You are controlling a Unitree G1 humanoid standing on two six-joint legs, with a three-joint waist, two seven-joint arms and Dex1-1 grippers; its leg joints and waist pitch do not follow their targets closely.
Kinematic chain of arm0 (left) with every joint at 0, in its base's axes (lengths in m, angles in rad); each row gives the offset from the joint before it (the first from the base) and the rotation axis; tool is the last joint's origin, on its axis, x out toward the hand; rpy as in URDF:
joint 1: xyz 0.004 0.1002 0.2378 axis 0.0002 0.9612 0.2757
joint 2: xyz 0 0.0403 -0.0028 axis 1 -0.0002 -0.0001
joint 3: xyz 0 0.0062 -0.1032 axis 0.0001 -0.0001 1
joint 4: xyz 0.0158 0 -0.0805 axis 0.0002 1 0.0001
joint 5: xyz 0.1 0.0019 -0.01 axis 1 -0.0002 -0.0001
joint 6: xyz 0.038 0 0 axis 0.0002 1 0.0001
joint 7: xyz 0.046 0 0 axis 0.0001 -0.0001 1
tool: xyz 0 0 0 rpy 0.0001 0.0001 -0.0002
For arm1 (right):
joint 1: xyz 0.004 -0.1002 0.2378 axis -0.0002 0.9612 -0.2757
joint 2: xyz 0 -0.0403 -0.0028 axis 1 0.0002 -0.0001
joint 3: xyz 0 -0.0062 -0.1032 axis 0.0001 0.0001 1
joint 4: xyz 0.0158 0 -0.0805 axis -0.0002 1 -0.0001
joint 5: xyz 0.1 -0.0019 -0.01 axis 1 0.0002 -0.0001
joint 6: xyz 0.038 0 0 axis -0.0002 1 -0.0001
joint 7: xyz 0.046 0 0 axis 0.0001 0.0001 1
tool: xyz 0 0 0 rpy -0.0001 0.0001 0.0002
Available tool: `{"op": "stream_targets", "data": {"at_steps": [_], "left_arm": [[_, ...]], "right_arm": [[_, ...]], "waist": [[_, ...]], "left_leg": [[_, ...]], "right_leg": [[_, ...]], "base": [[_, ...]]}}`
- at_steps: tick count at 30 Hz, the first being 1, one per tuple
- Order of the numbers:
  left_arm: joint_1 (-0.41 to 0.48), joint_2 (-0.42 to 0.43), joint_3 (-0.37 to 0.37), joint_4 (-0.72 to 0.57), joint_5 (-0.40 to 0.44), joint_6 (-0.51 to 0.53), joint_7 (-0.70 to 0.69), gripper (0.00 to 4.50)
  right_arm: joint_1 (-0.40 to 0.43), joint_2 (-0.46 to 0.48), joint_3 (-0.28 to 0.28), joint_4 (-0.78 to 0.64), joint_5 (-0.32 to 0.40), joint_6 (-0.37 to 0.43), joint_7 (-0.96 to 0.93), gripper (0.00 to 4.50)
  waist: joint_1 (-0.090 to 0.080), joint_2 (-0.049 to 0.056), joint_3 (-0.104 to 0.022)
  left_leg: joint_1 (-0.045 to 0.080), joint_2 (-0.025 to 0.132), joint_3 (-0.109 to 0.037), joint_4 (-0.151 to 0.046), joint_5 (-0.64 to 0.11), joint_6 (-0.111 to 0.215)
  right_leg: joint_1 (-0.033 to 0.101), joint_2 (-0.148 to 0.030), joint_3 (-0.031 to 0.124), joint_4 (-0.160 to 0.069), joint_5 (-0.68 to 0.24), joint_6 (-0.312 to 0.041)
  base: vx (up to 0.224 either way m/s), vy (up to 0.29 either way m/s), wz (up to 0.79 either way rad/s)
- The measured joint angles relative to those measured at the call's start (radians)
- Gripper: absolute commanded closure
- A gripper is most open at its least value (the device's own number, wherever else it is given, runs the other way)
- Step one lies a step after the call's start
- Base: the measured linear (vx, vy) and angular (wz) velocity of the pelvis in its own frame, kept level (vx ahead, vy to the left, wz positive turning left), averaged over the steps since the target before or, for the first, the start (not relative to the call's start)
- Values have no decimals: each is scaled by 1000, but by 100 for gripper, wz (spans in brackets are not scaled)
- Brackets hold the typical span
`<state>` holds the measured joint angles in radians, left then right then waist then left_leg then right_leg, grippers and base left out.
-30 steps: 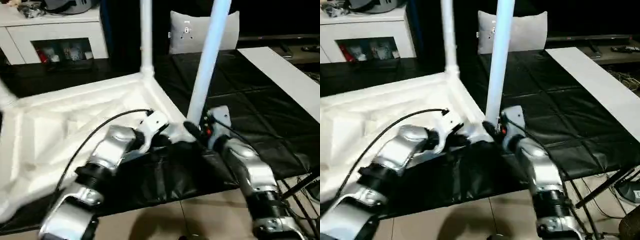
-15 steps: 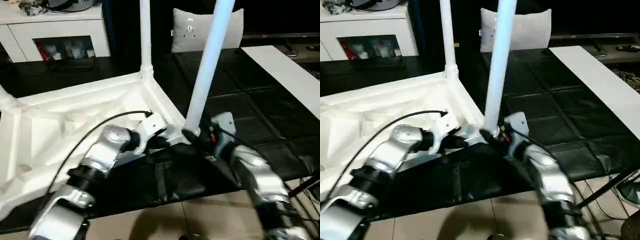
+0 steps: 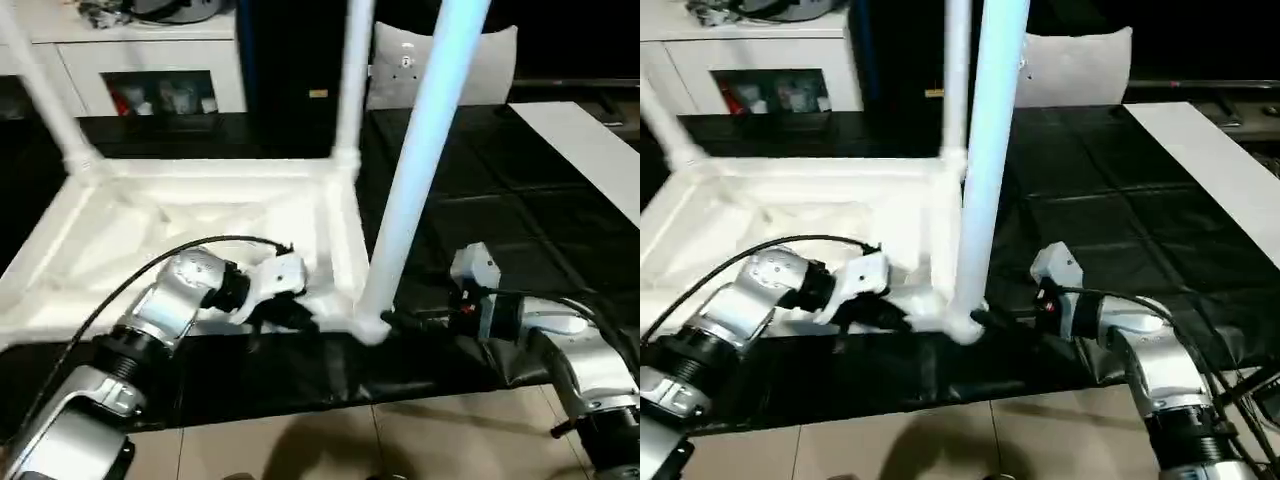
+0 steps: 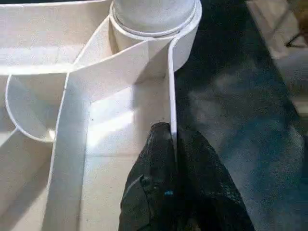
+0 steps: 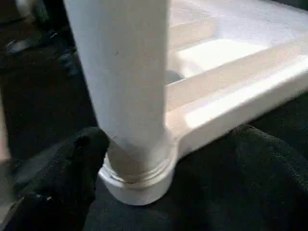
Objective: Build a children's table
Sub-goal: Rotate leg to tighten
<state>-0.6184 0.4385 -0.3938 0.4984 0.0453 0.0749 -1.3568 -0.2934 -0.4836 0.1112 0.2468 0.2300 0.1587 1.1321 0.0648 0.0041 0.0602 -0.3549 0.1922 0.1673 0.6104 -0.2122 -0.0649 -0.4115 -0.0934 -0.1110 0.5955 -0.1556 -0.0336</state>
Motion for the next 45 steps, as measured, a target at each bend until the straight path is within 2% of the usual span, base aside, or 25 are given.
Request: {"op": "stream_targets", "data": {"at_steps": [6,14,16,21,22,26,34,37,39,43,45], "left_arm": [[-2,0,-25,2,-8,-35,-65,450],[-2,5,-36,1,-13,-52,-102,450],[-2,5,-36,1,-13,-53,-104,450],[-3,4,-38,2,-13,-58,-116,450],[-3,4,-38,2,-13,-58,-118,450],[-4,4,-39,3,-14,-60,-123,450],[-7,4,-39,3,-20,-48,-126,450],[-7,3,-38,-3,-25,-17,-123,450],[-6,-3,-33,-13,-30,31,-111,450],[-6,-25,-2,-18,-17,131,-15,450],[-6,-41,10,-21,-9,175,43,450]], "right_arm": [[-27,-21,54,0,9,2,136,53],[-44,-30,66,1,48,38,220,115],[-54,-31,72,1,50,47,234,147],[-56,-32,89,2,60,80,272,179],[-57,-33,93,2,62,85,275,201],[-60,-36,94,2,69,105,281,234],[-64,-38,94,-1,77,134,286,247],[-54,-38,89,-13,84,145,275,247],[-23,-18,63,-41,92,162,238,247],[9,56,17,-49,77,167,73,247],[10,93,0,-47,54,165,-29,248]], "waist": [[6,-4,0],[13,-4,0],[15,-4,0],[23,-4,0],[23,-5,0],[24,-4,0],[25,-4,0],[26,-4,0],[27,-4,0],[12,-5,0],[-10,-5,0]], "left_leg": [[2,0,1,0,-1,-2],[3,0,1,0,-3,-5],[3,0,2,0,-3,-5],[4,0,2,0,-3,-5],[4,0,2,0,-3,-5],[4,0,2,0,-3,-5],[4,0,2,0,-3,-5],[4,0,2,0,-3,-5],[4,0,2,0,-3,-5],[5,1,2,0,-1,-9],[6,0,2,0,0,-10]], "right_leg": [[3,0,0,0,-1,1],[3,0,1,1,-1,1],[3,0,1,1,-1,1],[3,0,1,0,-1,1],[3,0,1,0,-1,1],[3,0,1,0,-1,1],[3,0,1,0,-1,1],[4,0,1,0,-1,1],[4,0,1,0,-1,1],[6,1,2,1,-3,6],[6,1,2,1,-2,6]], "base": [[0,0,0],[0,0,0],[0,0,0],[0,0,0],[0,0,0],[0,0,0],[0,0,0],[0,0,0],[0,0,0],[0,0,0],[0,0,0]]}}
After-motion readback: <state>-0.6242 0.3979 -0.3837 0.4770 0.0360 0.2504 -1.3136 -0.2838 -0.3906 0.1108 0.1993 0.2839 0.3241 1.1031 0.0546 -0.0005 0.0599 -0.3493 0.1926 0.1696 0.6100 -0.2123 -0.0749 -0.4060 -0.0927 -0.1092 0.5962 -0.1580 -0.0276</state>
